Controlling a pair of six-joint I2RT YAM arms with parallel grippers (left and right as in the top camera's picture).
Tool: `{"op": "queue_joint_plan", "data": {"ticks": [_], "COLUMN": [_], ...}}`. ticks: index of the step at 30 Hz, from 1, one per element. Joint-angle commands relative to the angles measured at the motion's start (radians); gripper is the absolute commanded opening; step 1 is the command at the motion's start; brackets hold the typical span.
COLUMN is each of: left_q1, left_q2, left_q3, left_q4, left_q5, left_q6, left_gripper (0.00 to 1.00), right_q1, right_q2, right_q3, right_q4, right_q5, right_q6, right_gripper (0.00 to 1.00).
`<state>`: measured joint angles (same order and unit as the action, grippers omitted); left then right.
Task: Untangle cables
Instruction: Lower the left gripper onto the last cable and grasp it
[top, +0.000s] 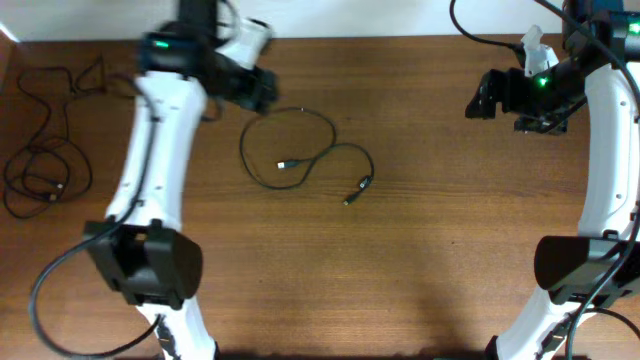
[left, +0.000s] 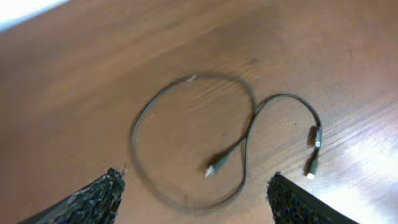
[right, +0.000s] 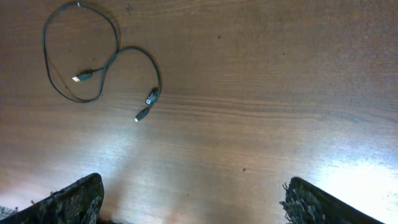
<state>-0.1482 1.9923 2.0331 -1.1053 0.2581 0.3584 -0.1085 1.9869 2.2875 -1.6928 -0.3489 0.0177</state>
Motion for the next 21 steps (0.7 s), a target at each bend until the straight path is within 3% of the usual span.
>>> {"op": "queue_joint_plan", "data": {"ticks": [1,11,21], "left_q1": [-0.085,-0.186,-0.223], "left_q2": [0.005,0.005,0.101], "left_q3": [-0.144,-0.421,-0.466], "left_q4": [0.114,0.386,0.471], "left_q5": [0.004,-0.06,-0.065], "left_q6": [0.223,0.222,0.187], "left_gripper": [0.76,0.75,0.69], "right_q1": [0.005,0.005,0.005], "right_q2": [0.01,0.01,0.01], "right_q3": [0.011,0.011,0.011], "right_q4": [-0.006,-0.006,-0.006], "right_q5": [-0.013,-0.013,-0.013], "right_q6": [-0.015,-0.015,-0.014], "right_gripper": [0.94,0.94,0.94]}}
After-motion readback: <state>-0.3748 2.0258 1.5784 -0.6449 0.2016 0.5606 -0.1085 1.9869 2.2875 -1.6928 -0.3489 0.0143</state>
